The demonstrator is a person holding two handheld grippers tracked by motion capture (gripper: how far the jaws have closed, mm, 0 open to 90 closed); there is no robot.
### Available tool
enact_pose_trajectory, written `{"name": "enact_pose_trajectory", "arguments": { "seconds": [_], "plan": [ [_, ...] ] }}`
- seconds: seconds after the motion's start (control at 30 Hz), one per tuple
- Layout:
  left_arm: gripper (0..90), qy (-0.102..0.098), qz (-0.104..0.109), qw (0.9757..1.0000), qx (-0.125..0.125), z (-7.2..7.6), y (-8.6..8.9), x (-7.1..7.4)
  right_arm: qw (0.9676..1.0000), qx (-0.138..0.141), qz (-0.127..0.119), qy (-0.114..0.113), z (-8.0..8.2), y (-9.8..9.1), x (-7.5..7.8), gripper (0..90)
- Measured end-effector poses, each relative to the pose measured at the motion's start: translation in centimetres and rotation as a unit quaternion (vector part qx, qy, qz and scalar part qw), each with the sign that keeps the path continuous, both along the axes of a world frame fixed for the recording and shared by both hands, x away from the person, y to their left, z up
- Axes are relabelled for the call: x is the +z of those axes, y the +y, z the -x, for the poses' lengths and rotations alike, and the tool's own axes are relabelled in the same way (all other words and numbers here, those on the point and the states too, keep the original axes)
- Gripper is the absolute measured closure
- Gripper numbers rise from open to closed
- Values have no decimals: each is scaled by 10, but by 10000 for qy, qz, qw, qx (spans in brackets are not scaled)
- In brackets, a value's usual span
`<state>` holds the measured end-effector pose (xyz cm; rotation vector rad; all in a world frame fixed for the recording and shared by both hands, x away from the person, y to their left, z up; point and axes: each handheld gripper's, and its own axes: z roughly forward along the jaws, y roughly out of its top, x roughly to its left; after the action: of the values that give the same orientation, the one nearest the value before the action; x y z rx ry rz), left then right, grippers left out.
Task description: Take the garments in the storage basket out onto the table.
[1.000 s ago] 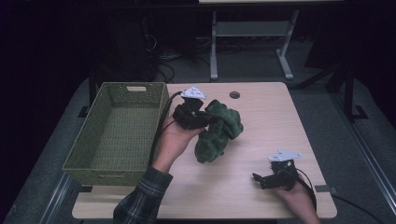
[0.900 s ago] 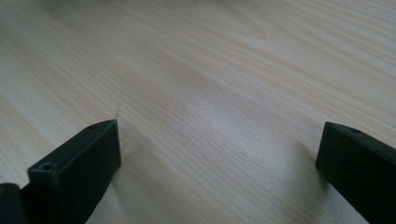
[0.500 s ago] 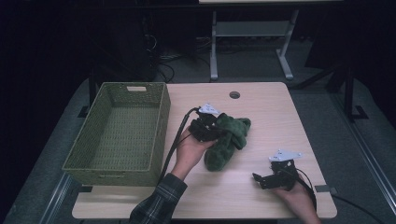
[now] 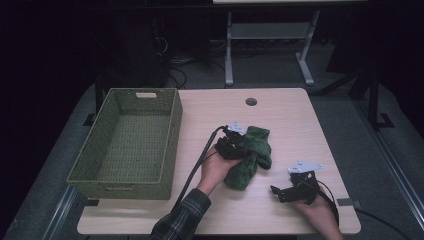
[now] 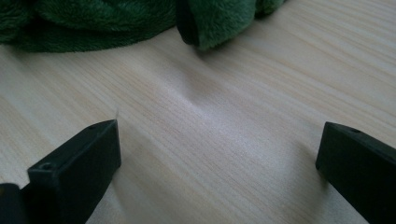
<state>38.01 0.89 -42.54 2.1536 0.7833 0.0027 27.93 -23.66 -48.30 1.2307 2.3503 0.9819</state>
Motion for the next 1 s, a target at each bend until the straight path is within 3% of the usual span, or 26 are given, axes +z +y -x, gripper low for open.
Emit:
{"name": "enact_pose_trajectory", "arguments": {
  "seconds": [0.37, 0.43, 0.57, 0.67, 0.83, 1.0],
  "plan": [
    [846, 48, -241, 9994, -233, -13, -7, -23, 10000, 2, 1, -2, 0, 0, 0, 0],
    [824, 38, -191, 9996, -222, -13, -8, -23, 10000, 2, 1, -4, 0, 0, 0, 0],
    [657, -68, -84, 9998, -138, -10, -5, -15, 10000, -1, 3, -4, 0, 0, 0, 0],
    [533, -205, -124, 9996, -167, -7, 2, -4, 10000, 1, 2, -4, 0, 0, 0, 0],
    [398, -461, -63, 9988, -131, 3, 19, 10, 10000, 20, 3, 0, 0, 0, 0, 0],
    [285, -636, -57, 9979, -121, 12, 38, 15, 10000, 23, 7, -3, 0, 0, 0, 0]
  ]
}}
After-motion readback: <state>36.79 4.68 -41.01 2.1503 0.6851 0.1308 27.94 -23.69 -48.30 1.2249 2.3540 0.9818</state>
